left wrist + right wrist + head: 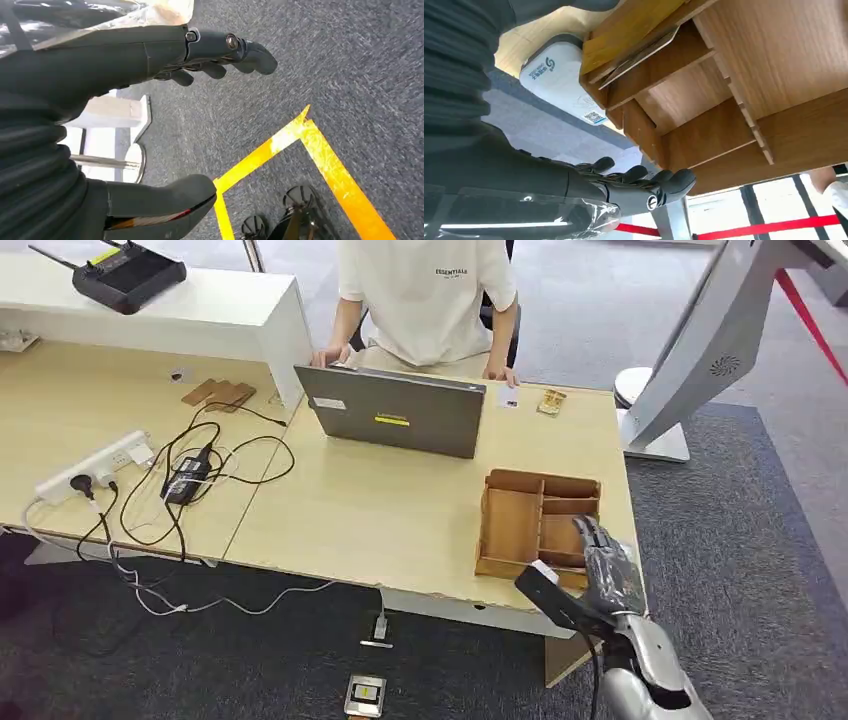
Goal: Pass the card to the sensor for recognition and then transmit it.
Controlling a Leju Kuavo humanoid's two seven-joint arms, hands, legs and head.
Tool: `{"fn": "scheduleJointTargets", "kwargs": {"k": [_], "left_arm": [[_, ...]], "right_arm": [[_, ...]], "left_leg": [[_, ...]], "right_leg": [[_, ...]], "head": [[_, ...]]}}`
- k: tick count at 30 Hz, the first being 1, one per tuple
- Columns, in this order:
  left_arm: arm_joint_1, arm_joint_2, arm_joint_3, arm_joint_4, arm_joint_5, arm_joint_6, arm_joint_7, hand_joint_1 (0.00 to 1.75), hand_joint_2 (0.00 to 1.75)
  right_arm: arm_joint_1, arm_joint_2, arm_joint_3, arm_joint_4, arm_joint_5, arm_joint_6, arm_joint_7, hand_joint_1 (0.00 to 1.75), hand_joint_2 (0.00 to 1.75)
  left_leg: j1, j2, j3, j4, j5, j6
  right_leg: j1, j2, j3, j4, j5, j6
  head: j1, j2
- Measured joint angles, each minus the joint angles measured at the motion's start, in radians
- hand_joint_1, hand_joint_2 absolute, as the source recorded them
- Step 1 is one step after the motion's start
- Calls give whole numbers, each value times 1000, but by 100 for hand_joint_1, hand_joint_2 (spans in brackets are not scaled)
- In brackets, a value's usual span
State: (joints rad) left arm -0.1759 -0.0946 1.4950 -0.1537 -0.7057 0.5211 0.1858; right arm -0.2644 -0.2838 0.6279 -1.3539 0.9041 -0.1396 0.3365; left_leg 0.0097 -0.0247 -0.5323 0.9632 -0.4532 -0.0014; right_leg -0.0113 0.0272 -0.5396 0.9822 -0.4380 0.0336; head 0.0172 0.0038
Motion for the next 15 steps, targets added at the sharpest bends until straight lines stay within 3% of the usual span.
{"fn": "scheduleJointTargets", "kwargs": {"k": [15], "left_arm": [[1,9,-10,0,-18,-6,7,0,175]], "right_arm": [[-11,9,-10,82,14,-56,-21,0,175]], "left_leg": [[0,0,0,0,0,0]], "right_leg": [[0,0,0,0,0,0]], "head": [[0,0]]}}
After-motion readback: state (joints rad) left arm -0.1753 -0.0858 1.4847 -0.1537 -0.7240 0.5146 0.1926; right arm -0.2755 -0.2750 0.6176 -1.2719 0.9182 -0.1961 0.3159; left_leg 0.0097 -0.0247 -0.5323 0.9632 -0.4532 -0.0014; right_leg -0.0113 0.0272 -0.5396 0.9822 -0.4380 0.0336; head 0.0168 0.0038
